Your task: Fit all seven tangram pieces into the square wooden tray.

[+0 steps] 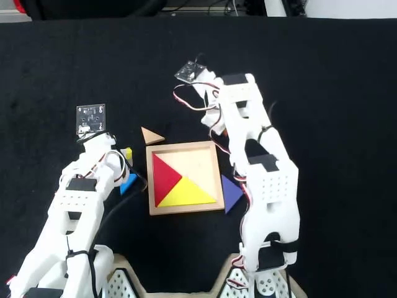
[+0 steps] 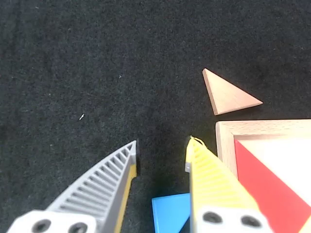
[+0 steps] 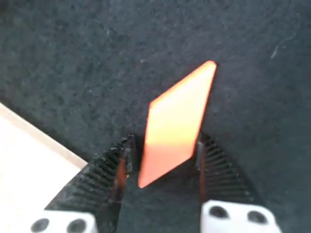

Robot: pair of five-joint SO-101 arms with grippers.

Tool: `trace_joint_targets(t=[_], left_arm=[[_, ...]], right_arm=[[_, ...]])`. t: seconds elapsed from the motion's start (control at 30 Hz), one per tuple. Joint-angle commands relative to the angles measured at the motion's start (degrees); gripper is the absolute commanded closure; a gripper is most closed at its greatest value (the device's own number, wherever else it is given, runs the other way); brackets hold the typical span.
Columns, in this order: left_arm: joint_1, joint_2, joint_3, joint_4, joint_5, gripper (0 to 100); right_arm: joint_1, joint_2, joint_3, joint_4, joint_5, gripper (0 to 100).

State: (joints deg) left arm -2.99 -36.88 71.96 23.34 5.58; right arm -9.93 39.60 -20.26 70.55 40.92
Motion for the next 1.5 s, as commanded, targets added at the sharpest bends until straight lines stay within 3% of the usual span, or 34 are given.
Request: trace_joint_targets(t=[0.0,0.43,0.67,0.73,1.0,1.13,1.33,1.47], left_arm=[[0.4,-0.26,-0.84,-1.23,0.09,83],[0.31,-0.26,-0.84,-1.23,0.09,83],[0.31,-0.26,-0.84,-1.23,0.09,83],[0.31,-0.26,-0.84,-1.23,0.09,83],[0.48,-0.44,-0.84,-1.23,0.09,83],[0.31,-0.62,-0.66,-1.23,0.09,83],[0.31,-0.7,-0.66,-0.97,0.09,83],[0.31,-0.7,-0.75,-0.88,0.09,83]], right_arm=[[1.05,-0.66,-4.09,0.44,0.44,81.2],[2.02,6.2,-6.73,1.14,6.33,81.7],[5.8,6.2,-14.02,12.13,5.98,99.0],[7.3,6.2,-16.4,17.14,5.89,97.9],[10.73,6.11,-21.85,29.63,-5.89,98.8],[10.81,2.33,-19.38,30.24,-10.64,98.8],[10.55,-12.18,-5.49,29.01,-17.85,98.8],[10.73,-24.48,11.82,20.84,-19.25,98.8]])
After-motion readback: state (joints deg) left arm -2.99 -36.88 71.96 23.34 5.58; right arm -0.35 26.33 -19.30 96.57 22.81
